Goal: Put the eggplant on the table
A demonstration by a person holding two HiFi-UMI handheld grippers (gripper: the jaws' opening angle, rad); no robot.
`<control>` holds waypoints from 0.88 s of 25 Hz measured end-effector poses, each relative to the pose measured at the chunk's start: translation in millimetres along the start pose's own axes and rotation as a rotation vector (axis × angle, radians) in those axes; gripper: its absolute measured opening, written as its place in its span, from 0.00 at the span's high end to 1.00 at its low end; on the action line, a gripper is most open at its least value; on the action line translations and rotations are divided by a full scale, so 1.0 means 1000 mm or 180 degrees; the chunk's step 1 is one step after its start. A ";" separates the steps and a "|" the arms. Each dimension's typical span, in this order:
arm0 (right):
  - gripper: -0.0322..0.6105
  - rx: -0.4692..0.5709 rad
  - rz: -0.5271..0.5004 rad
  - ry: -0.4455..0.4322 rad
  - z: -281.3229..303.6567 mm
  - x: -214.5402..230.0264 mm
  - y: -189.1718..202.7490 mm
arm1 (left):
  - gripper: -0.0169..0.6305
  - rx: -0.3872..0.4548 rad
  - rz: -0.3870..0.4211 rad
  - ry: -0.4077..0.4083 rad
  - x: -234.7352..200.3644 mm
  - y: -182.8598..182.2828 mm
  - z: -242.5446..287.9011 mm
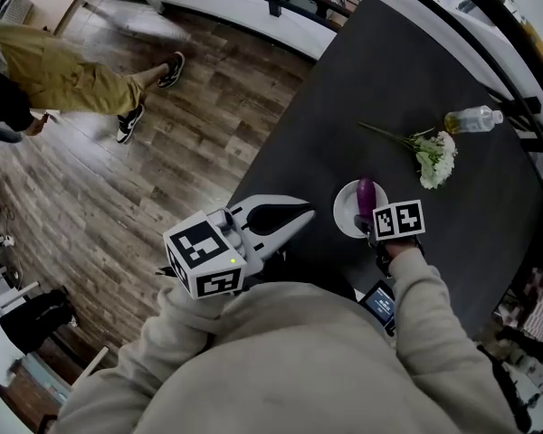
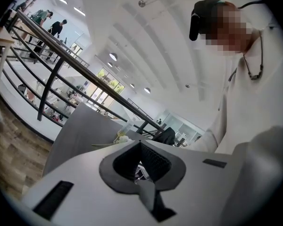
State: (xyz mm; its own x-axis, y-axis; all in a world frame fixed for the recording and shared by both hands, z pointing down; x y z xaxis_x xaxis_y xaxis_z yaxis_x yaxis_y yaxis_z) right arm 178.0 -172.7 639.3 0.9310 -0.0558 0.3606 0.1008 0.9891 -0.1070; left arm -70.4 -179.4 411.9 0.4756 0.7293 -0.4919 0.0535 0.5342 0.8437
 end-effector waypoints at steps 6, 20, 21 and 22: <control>0.57 0.0123 0.0020 -0.0034 -0.006 -0.002 0.001 | 0.96 -0.0009 0.0024 0.0002 0.001 -0.002 -0.003; 0.53 0.0350 0.0092 -0.0362 -0.020 -0.012 0.003 | 0.96 -0.0057 0.0171 0.0097 0.006 -0.013 -0.004; 0.53 0.0373 0.0099 -0.0362 -0.022 -0.013 0.003 | 0.96 -0.0061 0.0195 0.0115 0.007 -0.015 -0.003; 0.53 0.0395 0.0110 -0.0366 -0.024 -0.013 0.003 | 0.96 -0.0063 0.0214 0.0133 0.008 -0.017 -0.003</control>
State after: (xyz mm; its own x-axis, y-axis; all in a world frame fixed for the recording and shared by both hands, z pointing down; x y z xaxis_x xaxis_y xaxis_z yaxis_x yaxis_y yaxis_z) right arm 174.7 -171.8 612.3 0.8863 -0.0125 0.4630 0.0185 0.9998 -0.0085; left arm -70.2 -181.4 392.5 0.4404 0.7808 -0.4433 0.0052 0.4915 0.8709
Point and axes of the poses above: the fingertips, and each gripper's own axes: z forward along the fingers, x to its right, y out of its underside, the point moved 6 cm from there along -z, backward along the fingers, and after that the axes turned 12 degrees about z, right-handed, at the moved point
